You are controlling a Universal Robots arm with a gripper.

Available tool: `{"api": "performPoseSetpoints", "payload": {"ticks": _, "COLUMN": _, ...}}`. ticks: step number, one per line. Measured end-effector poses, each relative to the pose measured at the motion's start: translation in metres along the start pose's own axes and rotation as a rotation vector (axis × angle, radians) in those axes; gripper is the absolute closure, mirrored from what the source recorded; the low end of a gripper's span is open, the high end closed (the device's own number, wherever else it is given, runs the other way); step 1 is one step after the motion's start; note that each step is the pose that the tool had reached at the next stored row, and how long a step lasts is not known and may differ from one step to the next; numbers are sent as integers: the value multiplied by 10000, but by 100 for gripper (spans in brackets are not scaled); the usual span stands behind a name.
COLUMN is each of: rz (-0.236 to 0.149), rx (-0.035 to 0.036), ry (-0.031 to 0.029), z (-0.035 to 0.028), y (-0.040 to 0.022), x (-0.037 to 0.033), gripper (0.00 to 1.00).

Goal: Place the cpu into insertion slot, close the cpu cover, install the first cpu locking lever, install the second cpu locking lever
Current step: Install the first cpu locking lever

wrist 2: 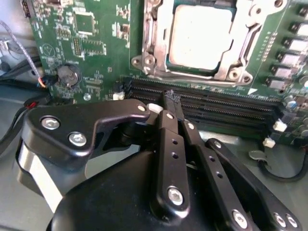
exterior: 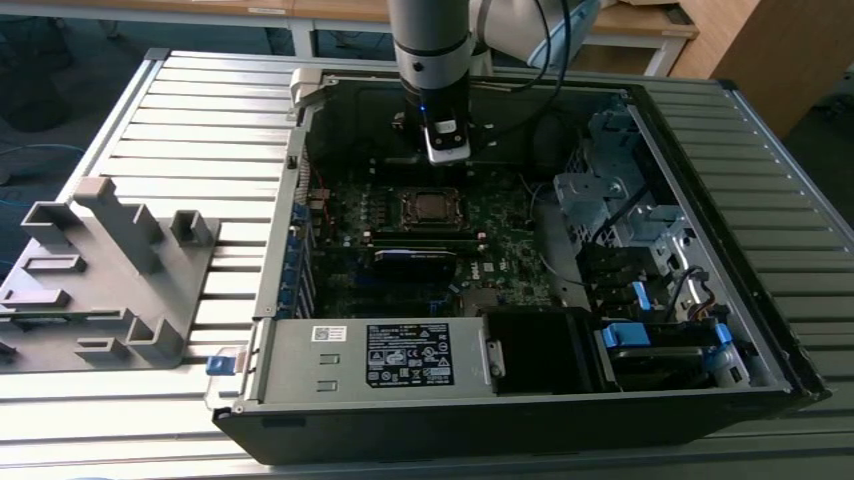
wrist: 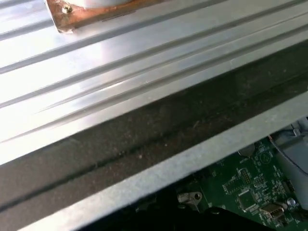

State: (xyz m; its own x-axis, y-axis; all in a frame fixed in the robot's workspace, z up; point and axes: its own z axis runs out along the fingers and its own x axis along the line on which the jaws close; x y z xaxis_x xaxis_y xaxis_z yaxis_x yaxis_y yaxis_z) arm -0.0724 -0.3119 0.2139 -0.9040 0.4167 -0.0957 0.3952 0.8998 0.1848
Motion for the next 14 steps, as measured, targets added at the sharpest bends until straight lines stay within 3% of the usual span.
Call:
{"api": "performPoseSetpoints", "payload": {"ticks": 1, "rz": -19, "rx": 152, "ry": -26, "z": 0, "y": 0, "x": 0, "gripper": 89}}
{"api": "performPoseSetpoints", "payload": {"ticks": 11, "rz": -253, "rx": 2000, "ry": -292, "z": 1, "y": 0, "x": 0, "gripper": 89}}
{"api": "performPoseSetpoints", "payload": {"ticks": 12, "rz": -265, "rx": 2046, "ry": -300, "z": 1, "y": 0, "x": 0, "gripper": 89}}
{"api": "performPoseSetpoints", "payload": {"ticks": 14, "rz": -267, "rx": 2048, "ry": -300, "z": 1, "y": 0, "x": 0, "gripper": 89}}
